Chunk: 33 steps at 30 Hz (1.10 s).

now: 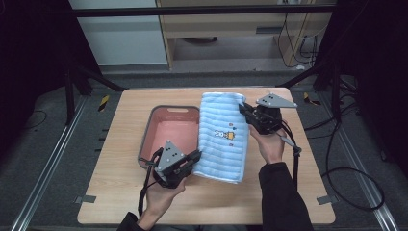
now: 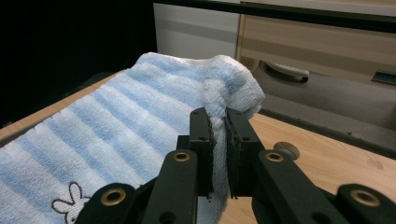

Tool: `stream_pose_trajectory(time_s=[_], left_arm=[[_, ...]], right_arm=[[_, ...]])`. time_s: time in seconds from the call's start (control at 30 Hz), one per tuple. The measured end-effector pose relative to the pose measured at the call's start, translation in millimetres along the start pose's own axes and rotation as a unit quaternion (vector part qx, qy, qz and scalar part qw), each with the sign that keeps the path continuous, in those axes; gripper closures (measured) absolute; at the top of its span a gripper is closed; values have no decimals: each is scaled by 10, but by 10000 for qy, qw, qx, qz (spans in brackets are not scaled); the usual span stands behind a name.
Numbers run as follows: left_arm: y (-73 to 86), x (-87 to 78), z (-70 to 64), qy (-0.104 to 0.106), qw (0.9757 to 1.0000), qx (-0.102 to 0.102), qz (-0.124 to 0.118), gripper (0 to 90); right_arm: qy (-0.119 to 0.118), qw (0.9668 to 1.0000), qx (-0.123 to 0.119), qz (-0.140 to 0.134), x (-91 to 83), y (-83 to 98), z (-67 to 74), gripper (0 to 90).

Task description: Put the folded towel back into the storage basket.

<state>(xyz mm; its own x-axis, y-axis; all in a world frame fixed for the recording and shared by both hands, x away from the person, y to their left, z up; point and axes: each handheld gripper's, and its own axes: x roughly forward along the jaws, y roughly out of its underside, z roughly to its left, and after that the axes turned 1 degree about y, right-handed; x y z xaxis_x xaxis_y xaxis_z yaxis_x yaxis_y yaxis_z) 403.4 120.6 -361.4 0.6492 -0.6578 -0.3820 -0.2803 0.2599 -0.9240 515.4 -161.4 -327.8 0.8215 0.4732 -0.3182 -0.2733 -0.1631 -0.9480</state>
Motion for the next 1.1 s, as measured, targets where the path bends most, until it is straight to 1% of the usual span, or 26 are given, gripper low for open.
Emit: stream_pose_trajectory(time_s=[0.2,0.23,0.27,0.3,0.33,0.37,0.4,0.47,0.6,0.7,0.8,0.93,1.07,1.1], left_arm=[[-1,-132,122,-126,9999,-49,-86,872],[-1,-132,122,-126,9999,-49,-86,872],[0,-170,158,-163,9998,-61,-111,871],[0,-170,158,-163,9998,-61,-111,871],[2,-205,195,-201,9997,-68,-144,872],[2,-205,195,-201,9997,-68,-144,872],[4,-222,212,-225,9996,-69,-138,871],[13,-251,249,-271,9995,-71,-150,871],[28,-315,335,-380,9989,-153,-212,871],[26,-341,365,-423,9987,-179,-237,872],[34,-377,403,-484,9983,-198,-236,871],[50,-420,480,-556,9978,-257,-246,871],[71,-451,570,-661,9970,-320,-240,871],[71,-451,570,-661,9970,-320,-240,871]], right_arm=[[-38,10000,-68,4,92,-89,93,827],[-38,10000,-68,4,92,-89,93,827],[-55,10000,-81,-13,129,-120,128,826],[-55,10000,-81,-13,129,-120,128,826],[-88,9999,-92,-17,169,-151,167,826],[-88,9999,-92,-17,169,-151,167,826],[-109,9999,-114,-32,212,-178,205,827],[-122,9999,-113,-25,233,-192,224,826],[-187,9997,-139,-40,348,-265,318,826],[-215,9996,-172,-44,393,-291,355,826],[-270,9995,-165,-27,484,-331,415,826],[-298,9994,-177,-15,549,-358,459,826],[-355,9992,-204,10,660,-403,537,826],[-355,9992,-204,10,660,-403,537,826]])
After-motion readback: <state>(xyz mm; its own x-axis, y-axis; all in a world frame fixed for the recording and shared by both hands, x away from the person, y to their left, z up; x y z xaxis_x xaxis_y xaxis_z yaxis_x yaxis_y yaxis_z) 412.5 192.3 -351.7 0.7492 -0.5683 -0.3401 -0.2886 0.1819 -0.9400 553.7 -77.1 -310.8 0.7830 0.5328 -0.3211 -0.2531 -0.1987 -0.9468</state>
